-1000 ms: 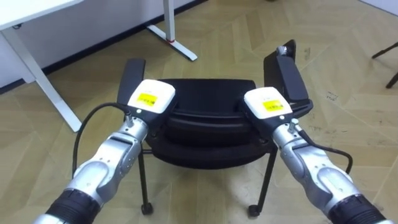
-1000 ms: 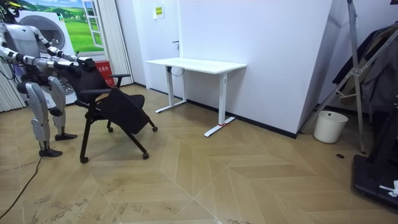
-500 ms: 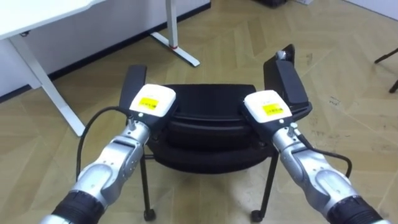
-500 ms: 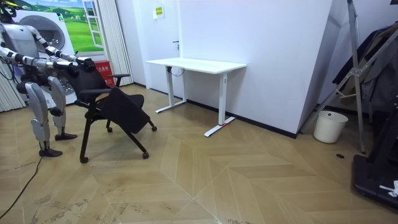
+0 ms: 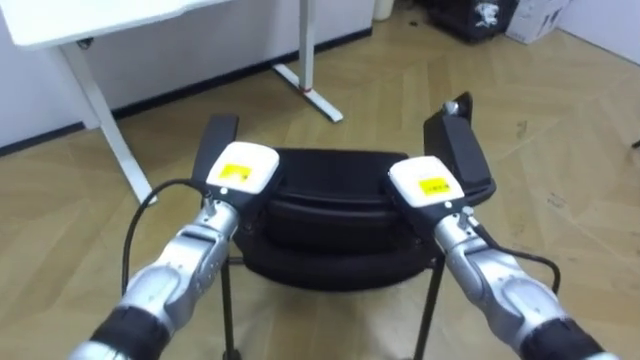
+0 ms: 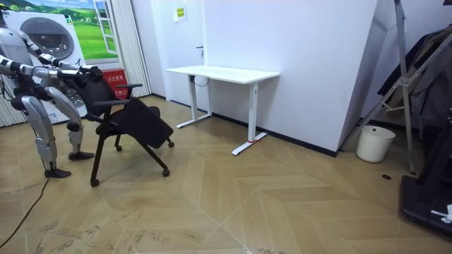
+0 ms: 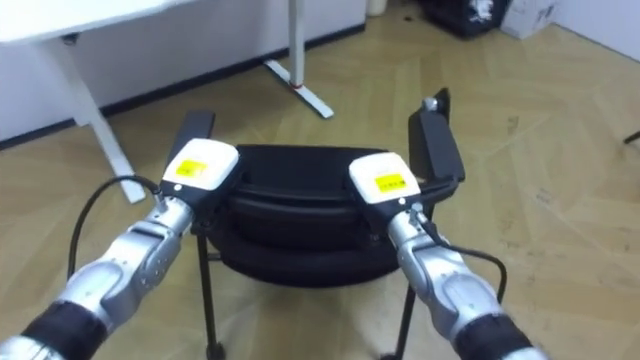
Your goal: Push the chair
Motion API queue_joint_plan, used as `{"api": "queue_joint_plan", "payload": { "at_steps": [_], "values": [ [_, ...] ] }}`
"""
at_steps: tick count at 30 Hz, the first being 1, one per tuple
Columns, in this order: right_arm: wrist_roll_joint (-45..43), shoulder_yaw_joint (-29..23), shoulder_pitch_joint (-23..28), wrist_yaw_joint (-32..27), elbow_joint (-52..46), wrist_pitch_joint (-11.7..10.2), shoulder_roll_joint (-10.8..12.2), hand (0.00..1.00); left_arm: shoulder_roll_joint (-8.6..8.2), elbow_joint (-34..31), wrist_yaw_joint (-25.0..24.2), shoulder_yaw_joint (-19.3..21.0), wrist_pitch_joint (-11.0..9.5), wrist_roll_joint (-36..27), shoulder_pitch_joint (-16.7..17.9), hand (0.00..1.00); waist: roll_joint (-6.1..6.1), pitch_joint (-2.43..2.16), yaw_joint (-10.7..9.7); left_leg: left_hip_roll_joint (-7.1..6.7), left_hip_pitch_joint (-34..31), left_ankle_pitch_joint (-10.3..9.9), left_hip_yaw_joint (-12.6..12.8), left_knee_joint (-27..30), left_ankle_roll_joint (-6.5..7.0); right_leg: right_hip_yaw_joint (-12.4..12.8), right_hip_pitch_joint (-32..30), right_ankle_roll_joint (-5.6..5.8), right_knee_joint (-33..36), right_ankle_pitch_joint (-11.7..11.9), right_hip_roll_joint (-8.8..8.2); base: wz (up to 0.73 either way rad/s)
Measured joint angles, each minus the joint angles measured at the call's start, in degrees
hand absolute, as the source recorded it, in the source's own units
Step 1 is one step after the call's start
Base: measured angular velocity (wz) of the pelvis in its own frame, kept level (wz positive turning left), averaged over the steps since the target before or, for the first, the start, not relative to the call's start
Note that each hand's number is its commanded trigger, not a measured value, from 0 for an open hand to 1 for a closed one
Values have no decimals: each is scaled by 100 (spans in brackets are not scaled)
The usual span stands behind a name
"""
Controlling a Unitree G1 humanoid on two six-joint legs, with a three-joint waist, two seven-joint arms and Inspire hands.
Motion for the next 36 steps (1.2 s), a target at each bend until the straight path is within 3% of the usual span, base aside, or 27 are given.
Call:
{"api": "queue_joint_plan", "payload": {
  "at_steps": [1, 3, 4, 6, 8, 11, 12, 13, 14, 16, 17, 18, 20, 21, 22, 23, 25, 26, 27, 28, 29, 31, 32, 33, 34, 36],
  "values": [
    [-35, 7, 67, 2, 26, -6, 35, 100, 9, -19, 21, 0, -1, 0, 104, 100, 36, -42, 184, -15, 2, 271, -48, -178, 76, -193, 38, 113, 89, -106, -107, -68],
    [-108, 1, 92, -21, -40, -23, 87, 100, 119, -172, 71, 13, -17, -14, 213, 100, 36, -114, 200, -164, -1, 391, -219, -270, 75, -464, 115, 214, 15, -132, -174, -16],
    [-103, -12, 92, -53, -97, -23, 86, 100, 169, -263, 100, 13, -15, -13, 204, 100, -114, -126, 108, -279, 2, 441, -249, -443, 88, -492, 91, 251, 16, -150, -244, 45],
    [-97, -36, 92, -117, -120, -23, 72, 100, 206, -388, 89, 22, -9, -12, 202, 100, -205, -142, 46, -337, 32, 670, -171, -655, 206, -566, 79, 330, 42, -186, -326, 33],
    [-101, -52, 67, -166, -124, -17, 57, 100, 207, -451, 60, 22, 11, -14, 202, 100, -205, -145, 79, -341, 35, 761, -80, -604, 202, -637, 92, 319, 110, -261, -427, 2],
    [-109, -51, 31, -192, -100, -16, 54, 100, 205, -434, 43, 40, 11, -38, 179, 100, -333, -120, 93, -436, 223, 671, 317, -486, 343, -768, 296, 426, 225, -406, -725, 9],
    [-107, -51, 15, -198, -125, -16, 37, 100, 206, -426, 70, 41, -6, -77, 167, 100, -382, -133, 138, -509, 255, 559, 442, -354, 433, -789, 314, 527, 399, -489, -884, -8],
    [-114, -46, -67, -199, -123, -15, 13, 100, 204, -378, 143, 43, -17, -139, 123, 100, -337, -108, 179, -566, 248, 338, 425, -150, 461, -837, 261, 587, 810, -530, -997, -12],
    [-132, -46, -135, -200, -107, -15, 5, 100, 199, -325, 181, 44, -19, -183, 71, 100, -278, -49, 169, -590, 229, 243, 394, -35, 478, -844, 174, 581, 1146, -482, -1046, 9],
    [-109, -48, -183, -220, -13, -15, 15, 100, 170, -105, 241, 6, -76, -212, -93, 100, -218, -16, 114, -624, 345, -6, 177, 137, 545, -635, -265, 463, 2369, 93, -1246, 36],
    [-104, -48, -184, -239, 25, -15, 29, 100, 179, -96, 245, 0, -81, -209, -107, 100, -195, 3, 123, -600, 404, -58, 86, 142, 542, -533, -425, 441, 2609, 314, -1255, 23],
    [-99, -48, -180, -280, 66, -15, 74, 100, 222, -114, 247, -15, -96, -208, -107, 100, -111, 34, 124, -597, 484, -146, -150, 125, 567, -272, -704, 391, 2955, 426, -1161, -6],
    [-111, -39, -203, -324, 50, -3, 88, 100, 258, -104, 279, -11, -117, -208, -133, 100, 1, 75, 211, -565, 620, -215, -412, 26, 554, -66, -1229, 364, 2901, 170, -855, -5],
    [-123, -27, -211, -337, 30, 12, 122, 100, 293, -94, 300, -4, -125, -202, -135, 100, 85, 78, 223, -543, 696, -230, -595, -78, 546, 41, -1552, 351, 2520, 156, -600, 29],
    [-134, -18, -211, -344, 10, 16, 133, 100, 326, -68, 345, -4, -148, -191, -149, 100, 81, 68, 218, -557, 779, -236, -698, -177, 536, 176, -1876, 362, 1985, 192, -419, 41],
    [-137, -18, -210, -360, 25, 15, 145, 100, 327, -34, 385, -4, -162, -192, -153, 100, 81, 69, 201, -569, 825, -270, -769, -184, 538, 194, -1989, 351, 1679, 252, -356, 53],
    [-144, -13, -181, -378, 76, -53, 165, 100, 308, 74, 406, -21, -191, -209, -138, 100, 29, 40, 43, -673, 1066, -453, -1030, -181, 523, 437, -2161, 372, 172, 813, -226, 82],
    [-149, -13, -163, -377, 106, -88, 161, 100, 275, 119, 408, -22, -198, -210, -115, 100, -56, 4, 35, -747, 1209, -598, -1065, -165, 473, 607, -2170, 408, -432, 1090, -283, 72],
    [-153, -13, -163, -369, 122, -108, 160, 100, 270, 119, 408, -22, -197, -215, -90, 100, -85, -9, 32, -779, 1276, -701, -1091, -107, 448, 660, -2169, 412, -615, 1250, -322, 53],
    [-156, -14, -162, -354, 146, -134, 143, 100, 244, 119, 406, -15, -194, -240, -51, 100, -69, -39, 29, -783, 1351, -940, -1228, 101, 379, 673, -2104, 335, -565, 1615, -311, 38],
    [-155, -16, -166, -336, 142, -150, 119, 100, 228, 121, 405, -15, -191, -260, -41, 100, -51, -75, 28, -741, 1347, -1052, -1265, 199, 344, 670, -2094, 304, -495, 1679, -264, 40],
    [-154, -41, -281, -236, 138, -198, 58, 100, 211, 57, 440, 3, -163, -262, -45, 100, 36, -113, 68, -508, 1428, -1335, -1348, 363, 115, 467, -2066, 252, -182, 1679, -121, 33],
    [-144, -46, -321, -166, 145, -202, 59, 100, 203, 49, 466, 7, -135, -263, -44, 100, 77, -118, 82, -359, 1542, -1441, -1360, 359, 45, 322, -1960, 77, -121, 1682, -48, 35],
    [-144, -52, -326, -143, 135, -203, 59, 100, 200, 45, 474, 12, -129, -259, -44, 100, 97, -116, 81, -282, 1607, -1492, -1339, 357, -1, 277, -1915, -17, -47, 1628, 0, 39],
    [-143, -53, -335, -115, 117, -206, 60, 100, 201, 41, 477, 37, -127, -251, -45, 100, 121, -128, 107, -127, 1733, -1575, -1270, 336, -111, 258, -1865, -200, 124, 1468, 118, 32],
    [-130, -54, -420, -43, 136, -208, 86, 100, 210, 22, 463, 111, -128, -241, -79, 100, 131, -126, 171, 112, 1763, -1636, -965, 712, -214, 228, -1811, -296, 382, 1130, 249, 24]
  ]
}}
